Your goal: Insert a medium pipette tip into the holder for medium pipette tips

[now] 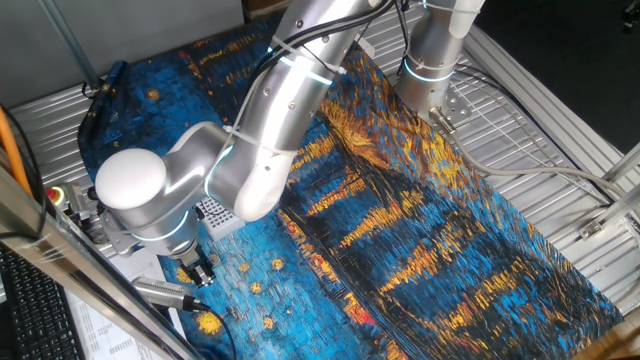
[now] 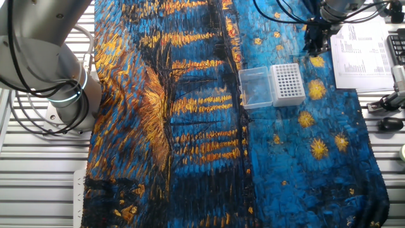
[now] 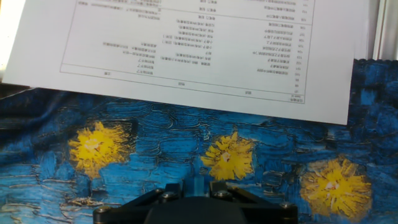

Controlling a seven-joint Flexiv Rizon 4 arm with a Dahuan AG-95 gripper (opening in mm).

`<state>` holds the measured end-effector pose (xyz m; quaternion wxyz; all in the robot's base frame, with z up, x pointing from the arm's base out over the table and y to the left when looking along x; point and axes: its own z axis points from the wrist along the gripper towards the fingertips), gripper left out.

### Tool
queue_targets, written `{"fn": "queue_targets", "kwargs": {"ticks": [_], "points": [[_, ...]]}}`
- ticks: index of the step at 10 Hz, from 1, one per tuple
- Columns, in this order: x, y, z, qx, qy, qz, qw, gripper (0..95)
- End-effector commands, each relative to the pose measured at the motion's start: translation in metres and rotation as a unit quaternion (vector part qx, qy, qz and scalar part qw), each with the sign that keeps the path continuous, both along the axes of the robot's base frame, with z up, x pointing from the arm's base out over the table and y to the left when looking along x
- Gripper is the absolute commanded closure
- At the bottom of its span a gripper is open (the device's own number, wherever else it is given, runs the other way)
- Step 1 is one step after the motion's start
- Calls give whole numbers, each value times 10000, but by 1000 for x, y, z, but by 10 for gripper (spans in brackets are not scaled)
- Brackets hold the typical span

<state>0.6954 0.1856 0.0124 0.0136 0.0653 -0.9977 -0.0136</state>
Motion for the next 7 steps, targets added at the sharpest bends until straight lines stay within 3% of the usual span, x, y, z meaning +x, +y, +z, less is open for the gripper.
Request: {"fn": "queue_targets", "kwargs": {"ticks": [1,5,6,7], "points": [[-1,0,-2,-9,-5,-4,10000,950],[1,1,-1,-7,-24,15,10000,950],[1,1,-2,-1,-35,43,10000,760],[2,1,-1,-5,-36,45,10000,760]]}}
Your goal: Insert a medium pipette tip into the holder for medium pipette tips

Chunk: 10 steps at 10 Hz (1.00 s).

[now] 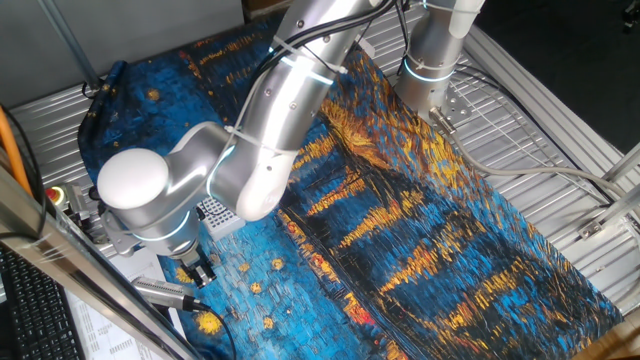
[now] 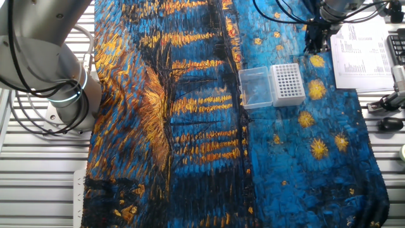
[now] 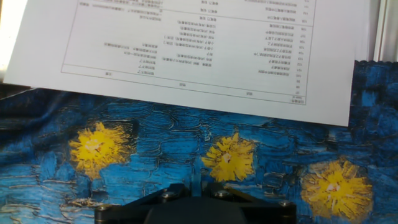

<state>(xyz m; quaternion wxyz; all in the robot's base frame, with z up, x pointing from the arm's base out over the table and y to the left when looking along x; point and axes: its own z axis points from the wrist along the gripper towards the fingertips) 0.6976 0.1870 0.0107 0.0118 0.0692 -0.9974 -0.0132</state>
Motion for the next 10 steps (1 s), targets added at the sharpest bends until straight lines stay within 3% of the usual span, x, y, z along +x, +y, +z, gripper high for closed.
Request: {"fn": "queue_targets", "kwargs": {"ticks": [1,10], "points": [[0,0,0,-3,-19,9,10000,760],[3,5,-3,-9,-18,0,10000,760]]}}
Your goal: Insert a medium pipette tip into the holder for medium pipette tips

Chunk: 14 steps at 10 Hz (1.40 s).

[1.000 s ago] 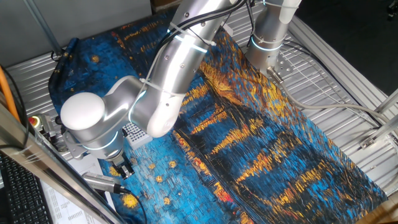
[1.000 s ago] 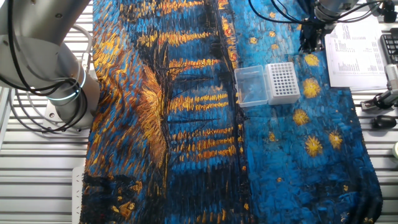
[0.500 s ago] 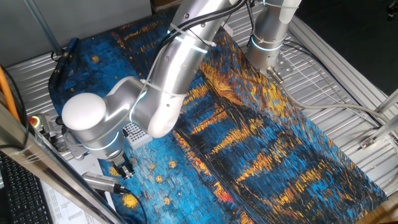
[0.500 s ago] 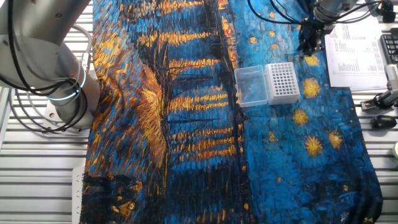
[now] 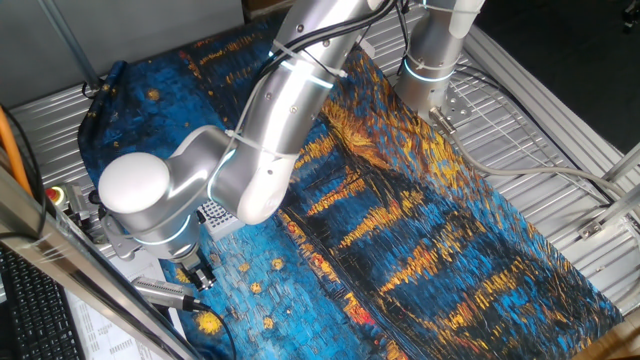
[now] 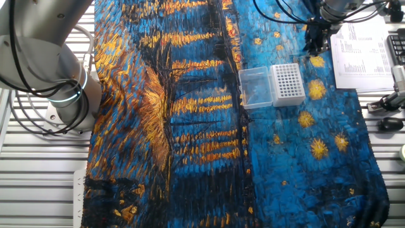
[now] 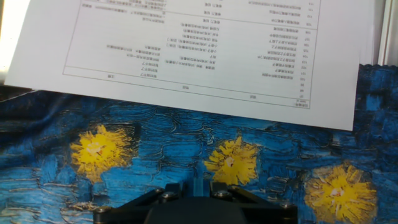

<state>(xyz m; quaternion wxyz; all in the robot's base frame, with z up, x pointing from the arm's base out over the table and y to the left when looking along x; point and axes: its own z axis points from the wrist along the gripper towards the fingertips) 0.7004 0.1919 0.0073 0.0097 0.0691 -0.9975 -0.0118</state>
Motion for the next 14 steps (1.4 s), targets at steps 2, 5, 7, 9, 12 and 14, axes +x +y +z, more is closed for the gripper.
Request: {"fn": "queue_targets", "kwargs": {"ticks": [2,5,7,9,12,14], "points": [[0,0,0,0,3,13,10000,950],[0,0,1,6,-27,35,10000,950],[-1,1,13,24,-47,111,9999,950],[-4,4,30,41,-81,271,9996,950],[-11,5,61,76,-102,820,9965,950],[-16,-2,78,160,-191,1495,9885,950]]}}
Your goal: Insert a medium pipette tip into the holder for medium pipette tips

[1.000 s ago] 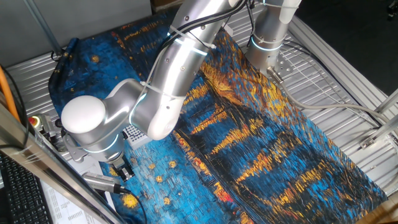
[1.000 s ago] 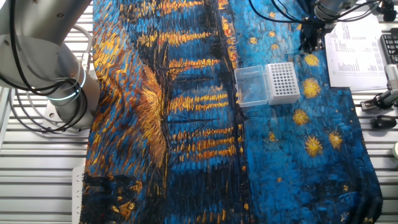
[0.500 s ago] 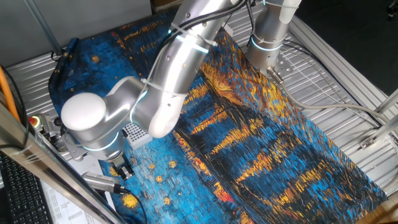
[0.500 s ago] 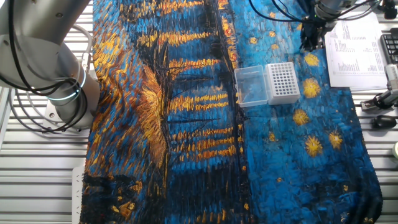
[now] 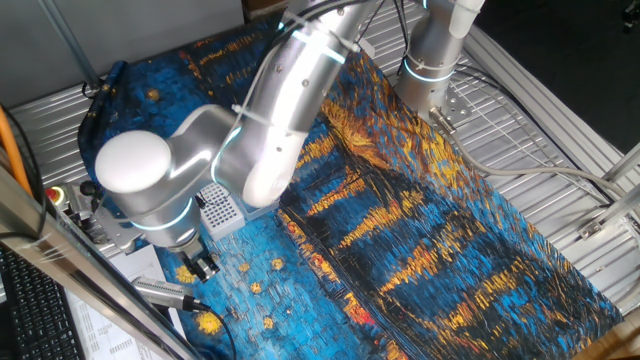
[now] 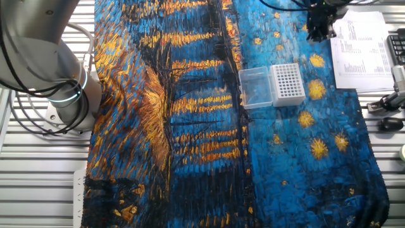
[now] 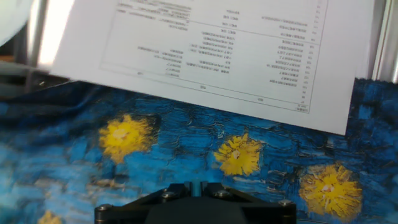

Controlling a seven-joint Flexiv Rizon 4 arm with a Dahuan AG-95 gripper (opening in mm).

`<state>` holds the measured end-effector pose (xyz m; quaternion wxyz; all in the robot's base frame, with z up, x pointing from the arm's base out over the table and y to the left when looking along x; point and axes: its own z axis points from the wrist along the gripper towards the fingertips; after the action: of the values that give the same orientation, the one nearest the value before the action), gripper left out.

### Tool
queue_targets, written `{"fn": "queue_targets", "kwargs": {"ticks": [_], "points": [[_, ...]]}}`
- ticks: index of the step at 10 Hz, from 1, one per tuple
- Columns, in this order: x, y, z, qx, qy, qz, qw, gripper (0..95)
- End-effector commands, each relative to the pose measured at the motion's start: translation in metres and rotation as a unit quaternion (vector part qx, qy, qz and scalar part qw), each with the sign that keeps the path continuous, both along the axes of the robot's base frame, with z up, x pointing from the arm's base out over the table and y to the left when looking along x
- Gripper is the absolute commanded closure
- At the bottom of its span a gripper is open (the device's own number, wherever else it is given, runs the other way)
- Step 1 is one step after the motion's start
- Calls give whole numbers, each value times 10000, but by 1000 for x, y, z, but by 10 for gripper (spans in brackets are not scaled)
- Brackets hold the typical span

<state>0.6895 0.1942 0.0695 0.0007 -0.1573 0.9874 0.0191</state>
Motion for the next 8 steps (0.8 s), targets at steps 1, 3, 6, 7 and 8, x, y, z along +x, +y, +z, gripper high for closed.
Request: {"fn": "queue_targets", "kwargs": {"ticks": [1,3,6,7,8], "points": [[-8,-7,23,89,-145,944,9954,950],[-15,-17,40,258,-304,1841,9821,950],[-23,-32,53,414,-443,2937,9540,950],[-24,-36,55,475,-490,3187,9454,950],[-25,-37,56,562,-550,3484,9340,950]]}}
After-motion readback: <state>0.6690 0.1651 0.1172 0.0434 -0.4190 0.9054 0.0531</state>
